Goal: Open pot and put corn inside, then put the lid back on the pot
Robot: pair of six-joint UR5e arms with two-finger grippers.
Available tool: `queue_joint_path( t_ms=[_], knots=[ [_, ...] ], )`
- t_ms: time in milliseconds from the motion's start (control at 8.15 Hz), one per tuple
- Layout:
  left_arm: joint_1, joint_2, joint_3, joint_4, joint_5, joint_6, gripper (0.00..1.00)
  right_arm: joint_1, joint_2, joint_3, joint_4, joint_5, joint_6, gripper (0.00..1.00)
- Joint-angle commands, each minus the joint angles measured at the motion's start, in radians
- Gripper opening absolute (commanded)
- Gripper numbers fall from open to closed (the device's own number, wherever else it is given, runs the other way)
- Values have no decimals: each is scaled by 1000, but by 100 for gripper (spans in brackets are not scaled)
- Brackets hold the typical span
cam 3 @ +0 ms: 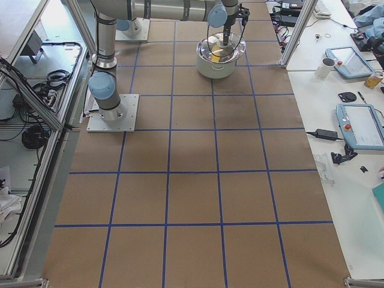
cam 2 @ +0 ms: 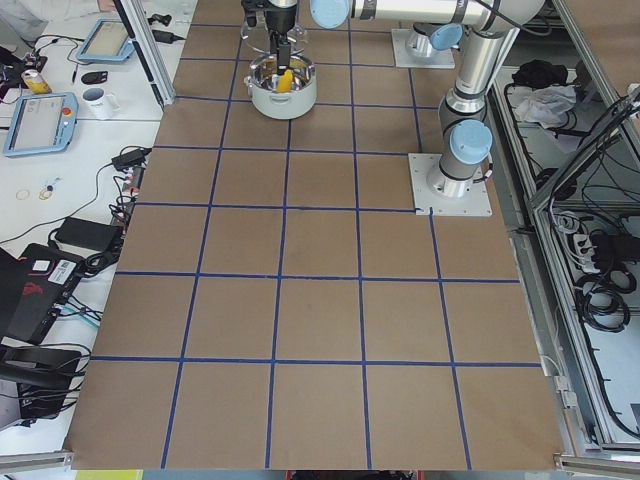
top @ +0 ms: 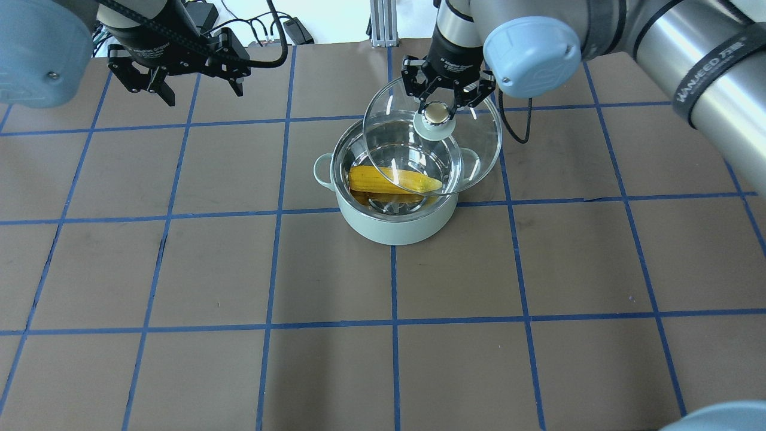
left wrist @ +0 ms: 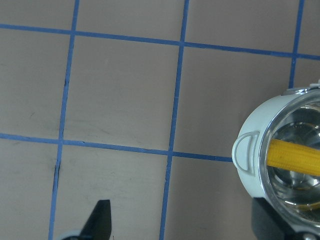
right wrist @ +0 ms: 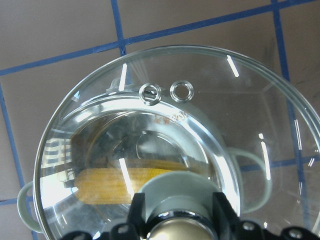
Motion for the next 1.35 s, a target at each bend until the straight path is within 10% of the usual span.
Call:
queue_joint_path(
  t_ms=[0, 1226],
  knots=[
    [1, 10, -6, -3, -1, 118, 100, 56, 49, -5, -36, 2, 131, 11],
    [7, -8, -3, -59, 150, 143, 100, 85, 78, -11, -22, 32, 200, 11]
  ],
)
